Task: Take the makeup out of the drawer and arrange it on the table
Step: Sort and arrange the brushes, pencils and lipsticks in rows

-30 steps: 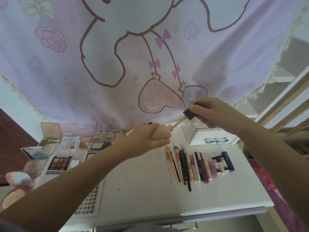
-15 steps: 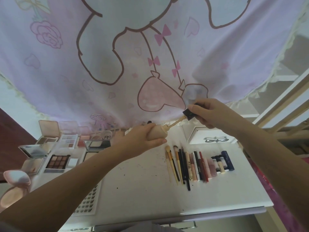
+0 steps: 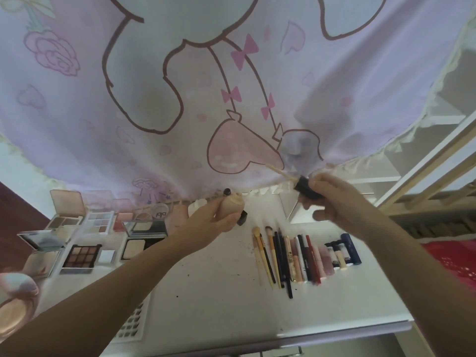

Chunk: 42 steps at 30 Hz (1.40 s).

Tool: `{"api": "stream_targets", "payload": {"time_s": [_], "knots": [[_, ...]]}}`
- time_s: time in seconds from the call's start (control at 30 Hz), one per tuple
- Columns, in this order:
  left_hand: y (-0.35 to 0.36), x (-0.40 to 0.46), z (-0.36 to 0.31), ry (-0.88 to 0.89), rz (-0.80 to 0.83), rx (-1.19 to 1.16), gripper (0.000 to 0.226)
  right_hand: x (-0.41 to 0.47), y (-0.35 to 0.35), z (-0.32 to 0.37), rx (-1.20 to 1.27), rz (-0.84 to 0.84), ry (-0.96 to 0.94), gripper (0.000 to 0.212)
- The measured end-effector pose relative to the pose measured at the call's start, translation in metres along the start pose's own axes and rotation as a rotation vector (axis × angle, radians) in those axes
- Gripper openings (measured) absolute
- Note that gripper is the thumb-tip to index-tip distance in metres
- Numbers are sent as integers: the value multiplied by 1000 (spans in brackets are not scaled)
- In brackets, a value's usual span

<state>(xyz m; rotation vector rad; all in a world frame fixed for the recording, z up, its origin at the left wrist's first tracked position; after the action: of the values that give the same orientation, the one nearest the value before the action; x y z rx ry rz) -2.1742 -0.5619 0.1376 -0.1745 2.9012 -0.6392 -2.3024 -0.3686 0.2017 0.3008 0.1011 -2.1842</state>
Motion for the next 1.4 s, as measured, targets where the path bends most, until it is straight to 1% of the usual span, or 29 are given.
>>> {"api": "stream_targets", "payload": {"time_s": [0.07,0.13,0.2,0.27,0.37,0.43,0.5,0.57,0.67,0.8,0.87,1.0,1.07,1.13,1.2,1.3,1.33,1.4], "knots": [[3,7,8,2,-21,41,18,-1,6,-43,175,35,49,20],[10,18,18,-11,-25,91,16,-3,15,-85,344,63,86,32],[21,31,29,-48,-15,117,21,-1,18,-122,396,32,123,33],[34,47,34,-64,-6,120,25,7,12,-150,326,-75,147,27],[48,75,38,-101,-54,109,21,31,4,-163,51,-254,127,18],[52,94,46,-154,-124,70,19,53,2,-163,-156,-325,112,17],[57,110,54,-201,-164,47,19,75,0,-164,-254,-368,94,15],[64,122,64,-240,-178,149,26,92,-5,-170,-251,-422,78,17],[70,130,77,-281,-227,424,33,104,-13,-177,-330,-509,85,16],[75,142,93,-310,-241,506,32,122,-19,-179,-426,-517,89,12],[78,148,95,-312,-239,534,28,131,-23,-183,-501,-495,131,14],[82,154,95,-313,-241,572,22,137,-27,-192,-571,-470,194,15],[82,155,96,-315,-248,567,23,138,-27,-192,-573,-461,181,17],[84,155,97,-310,-220,591,25,137,-26,-192,-535,-452,170,19],[85,156,97,-312,-181,581,29,136,-26,-190,-515,-445,165,23],[85,152,92,-348,-114,584,48,127,-23,-184,-504,-402,163,36],[84,146,87,-346,-117,578,53,122,-20,-183,-503,-387,160,40],[81,121,73,-289,-184,467,58,105,-14,-180,-561,-373,139,43]]}}
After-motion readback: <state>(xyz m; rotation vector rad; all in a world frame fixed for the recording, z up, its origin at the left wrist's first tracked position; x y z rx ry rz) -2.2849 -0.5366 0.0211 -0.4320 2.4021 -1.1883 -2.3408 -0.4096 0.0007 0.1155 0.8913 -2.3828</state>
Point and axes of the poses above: each hand's wrist, its own x-axis towards the middle knuckle, its own y-axis out of the palm, z = x × y, the point moved 8 cm from there along x, towards the middle knuckle, and after that the axes turned 9 degrees about z, right-handed, at the moved point
